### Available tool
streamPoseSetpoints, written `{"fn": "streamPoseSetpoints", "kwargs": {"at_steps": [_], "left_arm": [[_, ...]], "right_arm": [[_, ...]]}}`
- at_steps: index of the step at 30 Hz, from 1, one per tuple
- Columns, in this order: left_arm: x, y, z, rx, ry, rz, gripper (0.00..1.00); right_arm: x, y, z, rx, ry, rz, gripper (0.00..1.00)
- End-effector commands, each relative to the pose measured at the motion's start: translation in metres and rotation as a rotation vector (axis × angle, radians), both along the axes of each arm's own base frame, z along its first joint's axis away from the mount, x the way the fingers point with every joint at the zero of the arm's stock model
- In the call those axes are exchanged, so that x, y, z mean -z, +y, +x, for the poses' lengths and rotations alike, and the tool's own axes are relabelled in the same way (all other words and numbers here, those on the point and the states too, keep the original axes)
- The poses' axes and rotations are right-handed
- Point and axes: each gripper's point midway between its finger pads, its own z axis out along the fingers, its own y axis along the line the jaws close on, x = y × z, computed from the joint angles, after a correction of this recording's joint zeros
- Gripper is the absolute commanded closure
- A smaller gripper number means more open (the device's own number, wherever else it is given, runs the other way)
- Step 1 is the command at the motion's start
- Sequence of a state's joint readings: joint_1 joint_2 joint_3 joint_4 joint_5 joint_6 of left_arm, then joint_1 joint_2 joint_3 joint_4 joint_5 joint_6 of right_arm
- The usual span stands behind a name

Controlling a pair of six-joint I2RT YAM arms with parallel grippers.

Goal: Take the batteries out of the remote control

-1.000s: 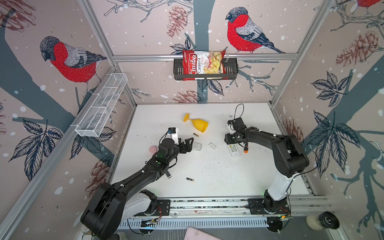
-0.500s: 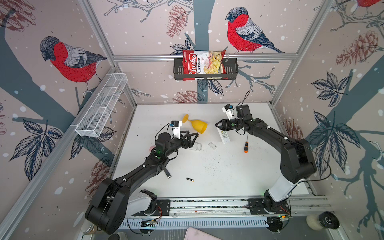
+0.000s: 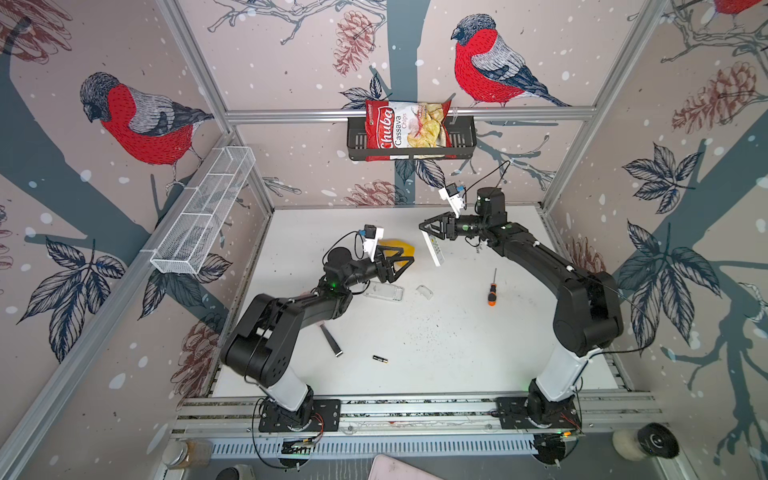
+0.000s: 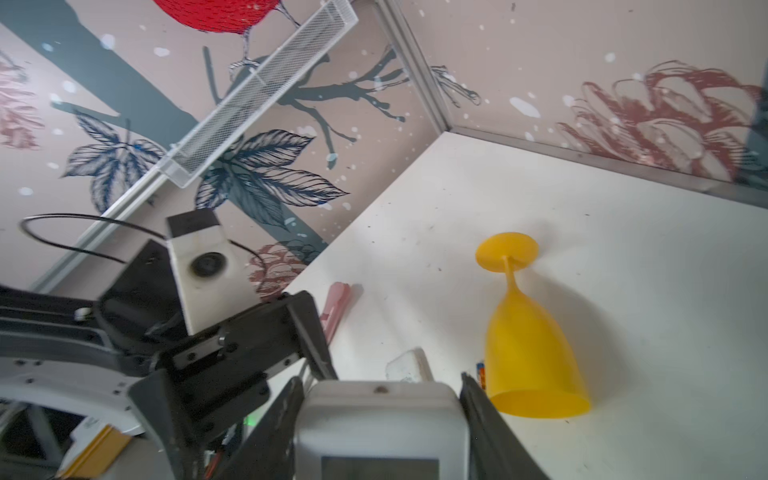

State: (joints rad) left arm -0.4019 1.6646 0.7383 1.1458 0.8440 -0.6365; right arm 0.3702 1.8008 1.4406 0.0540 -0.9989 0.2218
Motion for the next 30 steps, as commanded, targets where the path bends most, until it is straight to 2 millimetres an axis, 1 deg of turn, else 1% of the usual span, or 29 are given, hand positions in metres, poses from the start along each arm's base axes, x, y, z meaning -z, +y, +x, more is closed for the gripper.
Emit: {"fn": "streamPoseSetpoints", "kwargs": {"at_steps": [1,5,8,13,17,19,21,25,28,30], "left_arm": [[-0.033,-0.006,-0.014,0.127,-0.122,-0.104,0.16],[-0.039,-0.010,-0.011,0.166,-0.142,-0.141,0.14],[-0.034,-0.012,-0.003,0.142,-0.157,-0.113,0.13],[-0.032,-0.010,-0.003,0.125,-0.176,-0.119,0.12],[-0.031,-0.009,0.000,0.104,-0.177,-0.126,0.12],[-0.028,-0.011,0.002,0.108,-0.161,-0.126,0.13],[-0.026,-0.009,0.000,0.102,-0.160,-0.135,0.13],[-0.031,-0.008,-0.007,0.134,-0.162,-0.165,0.15],[-0.032,-0.008,-0.009,0.136,-0.161,-0.155,0.17],[-0.032,-0.008,-0.008,0.133,-0.162,-0.143,0.20]], "right_arm": [[-0.027,0.009,-0.011,-0.113,-0.037,0.095,0.74],[-0.031,0.013,-0.017,-0.159,-0.039,0.117,0.75],[-0.031,0.013,-0.026,-0.187,-0.033,0.127,0.75],[-0.028,0.016,-0.044,-0.213,-0.038,0.135,0.75],[-0.030,0.025,-0.058,-0.248,-0.039,0.137,0.76],[-0.031,0.031,-0.062,-0.259,-0.041,0.133,0.76],[-0.028,0.039,-0.067,-0.267,-0.043,0.115,0.76],[-0.024,0.047,-0.072,-0.271,-0.029,0.113,0.76],[-0.024,0.051,-0.074,-0.273,-0.028,0.119,0.76],[-0.024,0.054,-0.076,-0.274,-0.028,0.117,0.76]]}}
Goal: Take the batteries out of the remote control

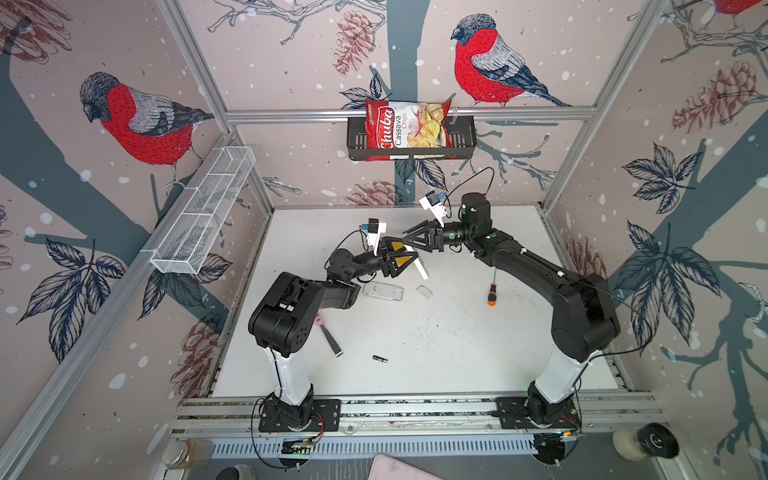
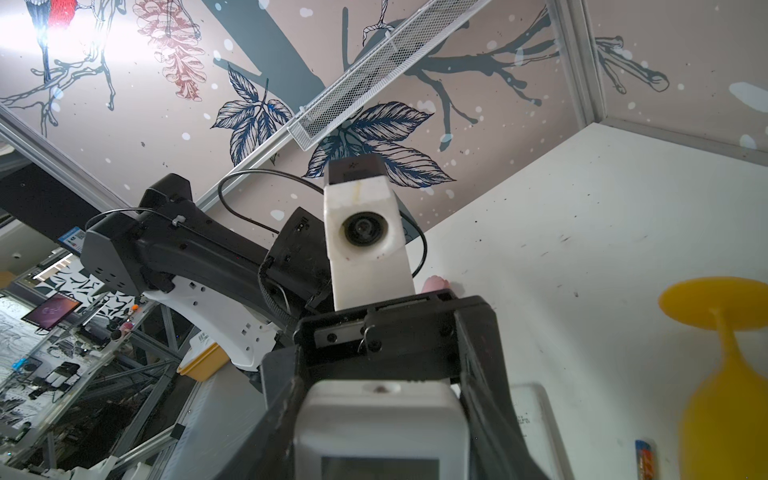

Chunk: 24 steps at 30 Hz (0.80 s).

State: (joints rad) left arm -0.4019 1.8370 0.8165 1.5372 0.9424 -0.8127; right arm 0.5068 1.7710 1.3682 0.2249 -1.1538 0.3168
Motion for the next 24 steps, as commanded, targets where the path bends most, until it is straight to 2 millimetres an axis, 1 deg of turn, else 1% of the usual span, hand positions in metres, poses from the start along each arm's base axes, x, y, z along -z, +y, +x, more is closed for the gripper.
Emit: {"fn": "streamPoseSetpoints", "kwargs": {"at_steps": [1,3,6,10,13,15,18,21,24], "left_arm": [[-0.009,0.001,-0.006,0.011,-0.047,-0.007,0.22],[-0.009,0.001,-0.006,0.015,-0.046,-0.003,0.28],[-0.009,0.000,-0.006,0.022,-0.041,-0.002,0.35],[-0.008,0.000,-0.006,0.025,-0.038,0.000,0.42],[-0.007,0.000,-0.005,0.023,-0.032,0.002,0.50],[-0.006,0.000,-0.006,0.024,-0.032,0.003,0.56],[-0.006,0.000,-0.006,0.022,-0.028,0.004,0.63],[-0.005,0.000,-0.006,0.017,-0.024,0.004,0.65],[0.000,0.001,-0.001,-0.013,-0.008,0.017,0.68]], "right_arm": [[-0.006,0.004,-0.002,-0.002,-0.026,0.017,0.76],[-0.008,0.004,-0.003,0.003,-0.030,0.019,0.76],[-0.010,0.003,-0.003,0.008,-0.035,0.027,0.76],[-0.009,0.004,-0.004,0.009,-0.038,0.028,0.76],[-0.005,0.005,-0.002,0.011,-0.034,0.024,0.75],[-0.002,0.005,-0.001,0.012,-0.034,0.021,0.67],[0.001,0.006,-0.001,0.012,-0.035,0.017,0.55],[0.003,0.006,0.004,0.032,-0.039,0.012,0.41],[0.003,0.003,0.010,0.060,-0.054,0.009,0.31]]}}
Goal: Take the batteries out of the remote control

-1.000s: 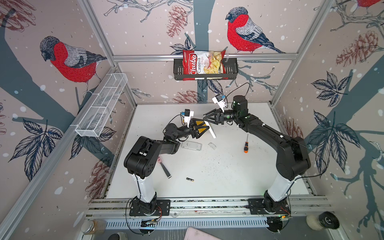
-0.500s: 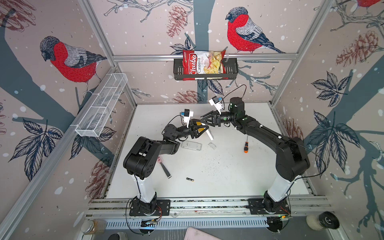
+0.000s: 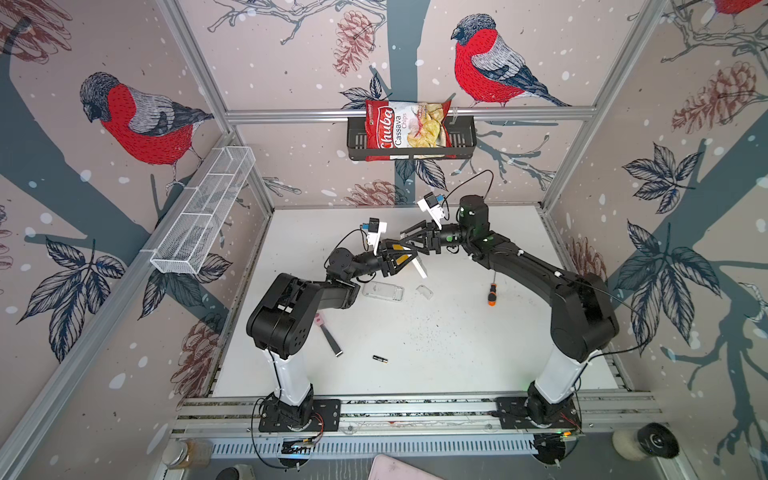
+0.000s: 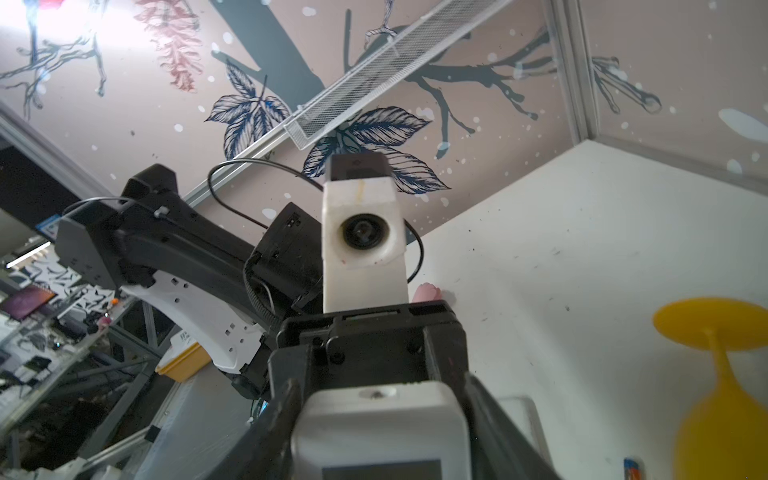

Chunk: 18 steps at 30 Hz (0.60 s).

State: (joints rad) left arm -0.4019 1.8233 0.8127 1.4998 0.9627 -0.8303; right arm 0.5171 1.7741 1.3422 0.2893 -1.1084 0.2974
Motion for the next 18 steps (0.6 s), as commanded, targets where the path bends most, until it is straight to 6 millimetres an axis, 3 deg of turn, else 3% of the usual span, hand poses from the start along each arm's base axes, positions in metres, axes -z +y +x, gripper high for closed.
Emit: {"fn": "streamPoseSetpoints", "kwargs": {"at_steps": [1,5,13,18], "left_arm": [[-0.002,0.002,0.004,-0.047,-0.042,0.007,0.68],[0.007,0.006,0.013,-0.118,0.004,0.033,0.72],[0.040,0.021,0.035,-0.293,0.146,0.150,0.76],[0.066,0.046,0.049,-0.477,0.290,0.269,0.75]], "right_arm": [[-0.001,-0.002,0.008,0.044,-0.001,0.001,0.29],[-0.002,-0.015,0.026,0.128,-0.003,0.024,0.17],[0.007,-0.053,0.070,0.325,0.052,0.060,0.06],[0.034,-0.079,0.112,0.597,0.037,-0.083,0.05]]}}
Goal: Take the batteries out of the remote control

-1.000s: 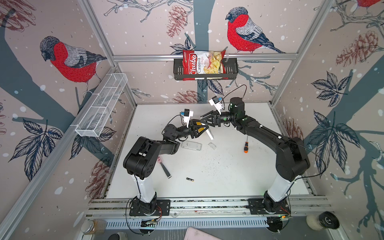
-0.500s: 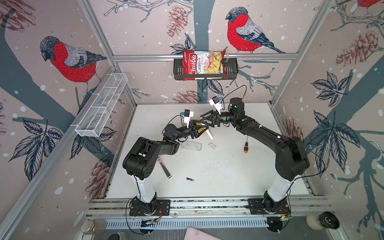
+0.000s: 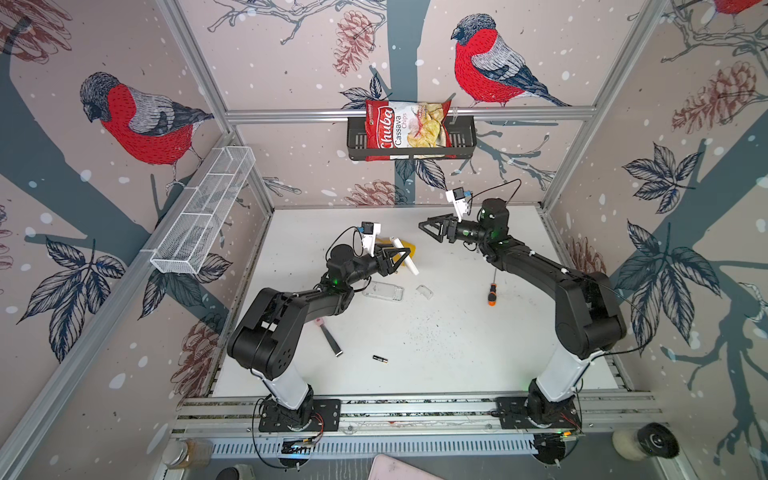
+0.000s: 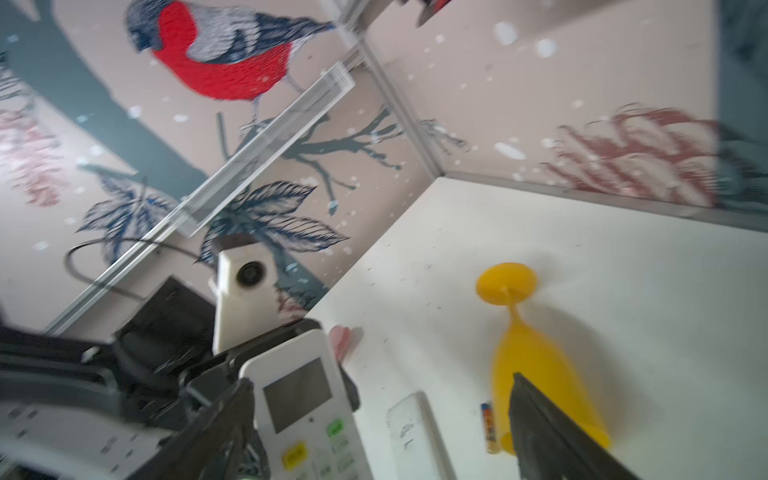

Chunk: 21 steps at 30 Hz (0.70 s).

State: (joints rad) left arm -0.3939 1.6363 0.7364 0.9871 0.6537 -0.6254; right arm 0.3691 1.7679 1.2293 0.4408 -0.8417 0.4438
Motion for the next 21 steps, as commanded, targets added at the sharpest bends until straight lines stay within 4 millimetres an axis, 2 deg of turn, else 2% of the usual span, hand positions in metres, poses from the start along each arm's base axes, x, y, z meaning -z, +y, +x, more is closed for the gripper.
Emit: {"fn": "streamPoseSetpoints", "kwargs": {"at_steps": [1,5,9,16,21], "left_arm": [[0.034,0.026,0.015,-0.180,0.128,0.122,0.75],[0.056,0.067,0.023,-0.386,0.266,0.251,0.74],[0.073,0.104,0.020,-0.560,0.369,0.402,0.73],[0.103,0.145,0.005,-0.708,0.492,0.601,0.70],[0.112,0.168,-0.007,-0.786,0.520,0.692,0.70]], "right_arm": [[0.011,-0.016,0.029,0.207,-0.034,-0.119,0.05],[0.025,-0.023,0.039,0.282,-0.021,-0.178,0.04],[0.034,-0.026,0.043,0.308,-0.005,-0.199,0.03],[0.043,-0.021,0.041,0.327,-0.009,-0.252,0.02],[0.051,-0.011,0.040,0.310,0.008,-0.287,0.02]]}}
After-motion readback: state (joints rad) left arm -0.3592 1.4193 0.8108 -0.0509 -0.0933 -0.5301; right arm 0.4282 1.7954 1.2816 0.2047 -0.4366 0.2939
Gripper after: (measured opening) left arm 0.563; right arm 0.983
